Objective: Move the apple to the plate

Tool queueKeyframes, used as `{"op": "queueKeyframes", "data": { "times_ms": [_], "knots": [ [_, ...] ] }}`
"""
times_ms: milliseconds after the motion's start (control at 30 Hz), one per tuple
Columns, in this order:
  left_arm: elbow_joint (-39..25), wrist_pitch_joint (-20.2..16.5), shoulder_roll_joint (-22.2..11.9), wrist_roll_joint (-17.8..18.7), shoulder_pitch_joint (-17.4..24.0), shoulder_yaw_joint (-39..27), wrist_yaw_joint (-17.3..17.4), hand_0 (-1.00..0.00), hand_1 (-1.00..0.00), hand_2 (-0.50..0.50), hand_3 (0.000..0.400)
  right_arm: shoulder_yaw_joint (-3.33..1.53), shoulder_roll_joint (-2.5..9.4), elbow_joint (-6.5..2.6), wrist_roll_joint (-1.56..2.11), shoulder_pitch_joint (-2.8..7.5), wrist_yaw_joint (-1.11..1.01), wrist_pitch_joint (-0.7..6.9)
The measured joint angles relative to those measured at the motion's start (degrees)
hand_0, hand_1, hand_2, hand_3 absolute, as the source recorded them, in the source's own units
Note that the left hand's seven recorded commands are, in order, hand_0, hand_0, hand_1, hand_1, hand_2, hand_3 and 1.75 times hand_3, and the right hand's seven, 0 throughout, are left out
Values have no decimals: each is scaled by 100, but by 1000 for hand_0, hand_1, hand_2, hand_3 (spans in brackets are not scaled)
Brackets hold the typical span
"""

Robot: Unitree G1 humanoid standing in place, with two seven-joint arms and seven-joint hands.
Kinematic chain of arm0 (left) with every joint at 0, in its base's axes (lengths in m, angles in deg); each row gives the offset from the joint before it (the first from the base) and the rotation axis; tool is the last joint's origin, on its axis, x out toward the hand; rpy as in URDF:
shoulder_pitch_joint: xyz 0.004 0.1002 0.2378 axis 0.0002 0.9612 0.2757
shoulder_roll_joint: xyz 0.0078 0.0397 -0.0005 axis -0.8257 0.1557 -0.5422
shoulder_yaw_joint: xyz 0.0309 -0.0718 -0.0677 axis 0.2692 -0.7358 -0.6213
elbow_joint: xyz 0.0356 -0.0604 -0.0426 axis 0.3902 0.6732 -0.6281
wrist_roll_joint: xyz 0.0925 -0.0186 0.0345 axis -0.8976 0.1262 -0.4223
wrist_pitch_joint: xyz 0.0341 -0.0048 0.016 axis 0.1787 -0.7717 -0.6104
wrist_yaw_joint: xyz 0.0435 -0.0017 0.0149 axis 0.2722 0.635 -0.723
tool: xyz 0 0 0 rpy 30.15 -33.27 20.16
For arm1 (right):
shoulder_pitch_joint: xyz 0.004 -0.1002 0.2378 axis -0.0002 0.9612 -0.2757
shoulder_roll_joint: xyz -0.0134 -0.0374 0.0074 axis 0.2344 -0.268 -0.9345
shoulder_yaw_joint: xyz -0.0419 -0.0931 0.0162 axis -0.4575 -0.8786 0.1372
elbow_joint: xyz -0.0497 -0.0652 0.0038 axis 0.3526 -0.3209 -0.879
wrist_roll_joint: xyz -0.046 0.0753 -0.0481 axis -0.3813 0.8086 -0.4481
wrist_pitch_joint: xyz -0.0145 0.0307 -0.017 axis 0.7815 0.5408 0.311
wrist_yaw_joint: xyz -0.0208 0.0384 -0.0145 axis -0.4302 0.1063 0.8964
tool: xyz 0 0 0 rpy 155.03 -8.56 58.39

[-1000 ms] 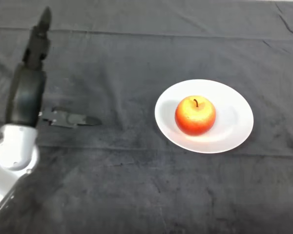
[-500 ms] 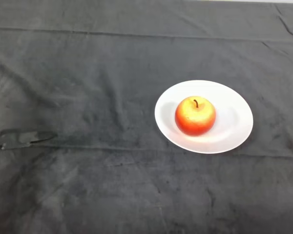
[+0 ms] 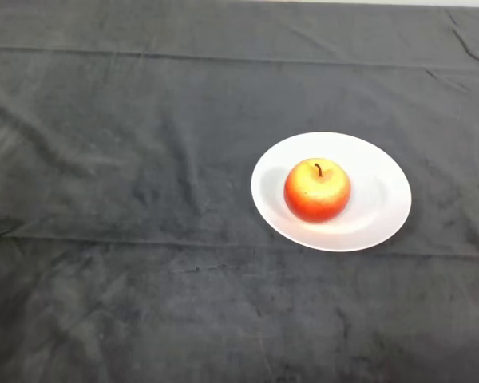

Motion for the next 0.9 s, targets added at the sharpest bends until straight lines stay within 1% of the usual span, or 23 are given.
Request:
{"op": "queueKeyframes", "data": {
  "times_ms": [100,267,467,667,800,900],
  "knots": [
    [91,99,0,84,156,-252,119,0,0,0,0,4,0,0,-1,0,5,0],
    [390,201,2,242,167,-588,285,0,0,0,0,-1,0,0,-1,0,6,0],
    [625,284,17,241,166,-800,382,0,0,0,0,-1,0,0,-1,0,6,0],
    [779,307,54,211,156,-927,391,0,0,0,0,-1,0,0,-1,0,7,0],
    [778,307,211,212,156,-1090,507,0,0,0,0,-2,0,0,-1,0,7,0],
    [778,307,276,203,156,-1142,515,0,0,0,0,-2,0,0,-1,0,7,0]
  ]
}}
